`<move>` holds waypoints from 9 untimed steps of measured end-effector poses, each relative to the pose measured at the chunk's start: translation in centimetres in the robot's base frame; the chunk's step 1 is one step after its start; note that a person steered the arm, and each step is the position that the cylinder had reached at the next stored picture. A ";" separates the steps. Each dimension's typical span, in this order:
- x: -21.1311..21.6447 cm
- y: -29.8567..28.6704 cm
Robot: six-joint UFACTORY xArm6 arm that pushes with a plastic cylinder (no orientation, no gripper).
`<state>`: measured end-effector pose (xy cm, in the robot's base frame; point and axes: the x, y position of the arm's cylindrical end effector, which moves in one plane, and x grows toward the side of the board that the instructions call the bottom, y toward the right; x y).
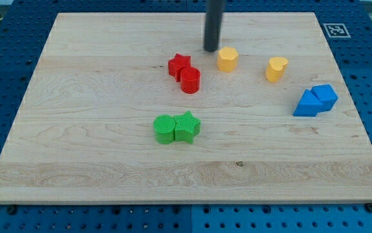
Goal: Slide the red star slightly up
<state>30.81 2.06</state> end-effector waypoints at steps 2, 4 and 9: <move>0.3 -6.7; 1.1 -6.7; 10.8 -6.5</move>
<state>41.61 -4.41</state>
